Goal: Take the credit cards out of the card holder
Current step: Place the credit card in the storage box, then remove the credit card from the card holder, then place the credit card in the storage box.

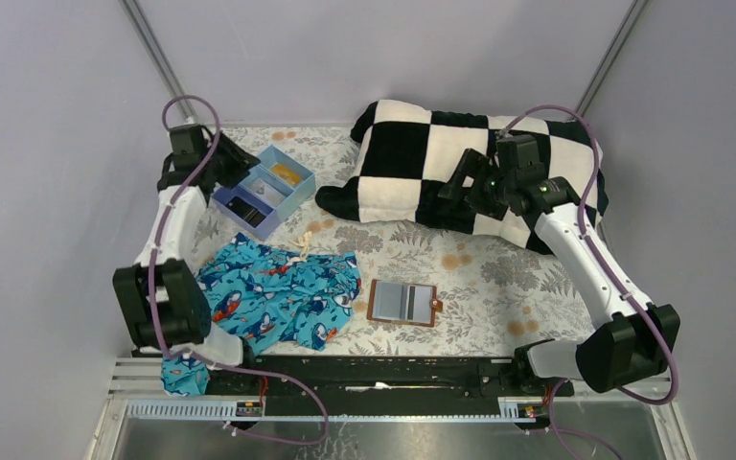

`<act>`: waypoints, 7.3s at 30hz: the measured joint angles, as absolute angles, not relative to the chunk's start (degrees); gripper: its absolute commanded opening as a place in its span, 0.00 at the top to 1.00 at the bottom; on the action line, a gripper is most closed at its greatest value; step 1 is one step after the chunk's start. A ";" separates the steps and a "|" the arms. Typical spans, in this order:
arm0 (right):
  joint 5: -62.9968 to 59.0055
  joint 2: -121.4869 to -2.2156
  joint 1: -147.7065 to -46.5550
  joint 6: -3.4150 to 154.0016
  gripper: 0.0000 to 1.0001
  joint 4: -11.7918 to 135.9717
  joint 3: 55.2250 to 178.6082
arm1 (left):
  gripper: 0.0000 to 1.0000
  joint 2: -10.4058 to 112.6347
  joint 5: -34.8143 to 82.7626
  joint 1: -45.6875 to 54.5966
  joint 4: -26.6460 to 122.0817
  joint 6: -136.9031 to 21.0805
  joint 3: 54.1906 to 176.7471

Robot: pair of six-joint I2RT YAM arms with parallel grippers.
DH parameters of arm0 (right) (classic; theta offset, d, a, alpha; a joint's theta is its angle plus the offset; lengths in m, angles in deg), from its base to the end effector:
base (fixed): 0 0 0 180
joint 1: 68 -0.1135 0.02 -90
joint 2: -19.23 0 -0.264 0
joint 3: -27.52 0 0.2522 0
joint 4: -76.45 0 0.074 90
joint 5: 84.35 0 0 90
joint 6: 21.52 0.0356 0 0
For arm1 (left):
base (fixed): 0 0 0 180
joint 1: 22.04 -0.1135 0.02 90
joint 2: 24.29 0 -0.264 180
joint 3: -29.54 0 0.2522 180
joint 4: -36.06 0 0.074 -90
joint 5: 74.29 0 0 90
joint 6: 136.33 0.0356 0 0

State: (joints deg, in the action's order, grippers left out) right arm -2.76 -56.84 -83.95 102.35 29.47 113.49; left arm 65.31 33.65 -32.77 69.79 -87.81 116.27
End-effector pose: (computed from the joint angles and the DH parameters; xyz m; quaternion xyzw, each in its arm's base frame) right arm 0.2793 0.0853 0.3472 0.1068 0.8870 0.2467 0.3754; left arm 0.3524 0.0556 0.3006 -0.3254 0.8233 -0.2520 0.3910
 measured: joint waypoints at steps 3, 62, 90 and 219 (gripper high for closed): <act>-3.26 -55.69 -86.09 102.08 0.08 28.36 110.84 | 0.51 59.56 29.78 -25.44 70.71 -84.59 114.91; -2.93 -49.15 -105.35 118.30 0.58 57.43 66.52 | 0.59 70.64 37.93 26.90 33.77 -105.49 81.21; -6.02 -50.42 -105.35 121.32 0.65 67.81 62.43 | 0.81 72.85 37.80 25.57 23.98 -109.66 76.05; -7.33 -52.17 -109.98 106.98 0.33 49.91 85.40 | 1.00 96.44 -24.08 -6.95 121.94 -88.02 158.17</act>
